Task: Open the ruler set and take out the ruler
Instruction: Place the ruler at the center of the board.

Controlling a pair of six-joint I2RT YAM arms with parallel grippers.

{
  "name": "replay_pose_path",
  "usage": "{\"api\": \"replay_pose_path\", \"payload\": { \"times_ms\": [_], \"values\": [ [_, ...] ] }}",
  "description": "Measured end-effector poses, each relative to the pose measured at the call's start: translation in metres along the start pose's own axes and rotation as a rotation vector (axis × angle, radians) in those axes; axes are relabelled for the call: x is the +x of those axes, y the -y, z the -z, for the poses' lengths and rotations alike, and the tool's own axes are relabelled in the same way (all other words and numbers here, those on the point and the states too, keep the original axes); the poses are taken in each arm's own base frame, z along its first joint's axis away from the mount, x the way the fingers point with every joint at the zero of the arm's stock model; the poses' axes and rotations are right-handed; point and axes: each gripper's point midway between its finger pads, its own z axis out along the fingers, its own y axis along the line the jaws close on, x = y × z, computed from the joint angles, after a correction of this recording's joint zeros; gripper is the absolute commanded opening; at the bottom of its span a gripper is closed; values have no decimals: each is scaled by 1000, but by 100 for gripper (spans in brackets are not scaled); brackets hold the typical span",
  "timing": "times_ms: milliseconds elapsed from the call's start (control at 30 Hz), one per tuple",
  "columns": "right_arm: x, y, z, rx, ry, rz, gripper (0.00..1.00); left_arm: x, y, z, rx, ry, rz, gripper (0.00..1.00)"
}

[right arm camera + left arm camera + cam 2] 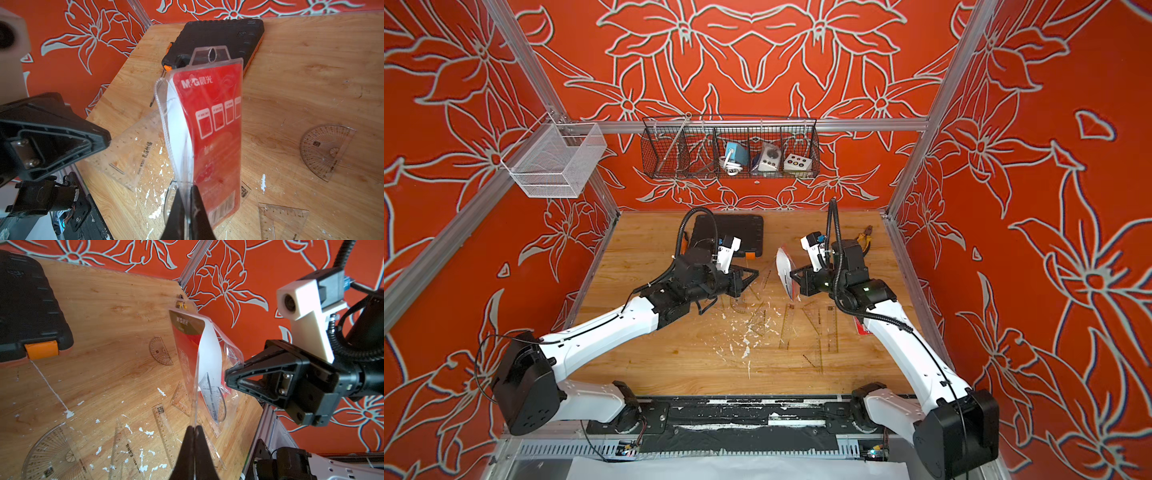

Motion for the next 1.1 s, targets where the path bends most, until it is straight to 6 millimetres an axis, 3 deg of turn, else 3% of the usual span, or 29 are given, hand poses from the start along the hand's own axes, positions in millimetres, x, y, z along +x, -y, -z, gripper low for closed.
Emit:
{"api": "replay_pose_path", "payload": {
  "times_ms": [233, 533, 733, 1100],
  "values": [
    [-3, 10, 8, 27, 15, -18, 0, -6, -24, -7, 0, 11, 29, 0],
    [1, 16, 15, 48, 6, -33, 0, 22, -69, -76, -1, -111, 118, 0],
    [3, 18, 19, 57, 4, -36, 0, 17, -80, -114, 14, -127, 133, 0],
    [2, 20, 23, 62, 11, -33, 0, 14, -82, -116, 13, -119, 132, 0]
  ]
}}
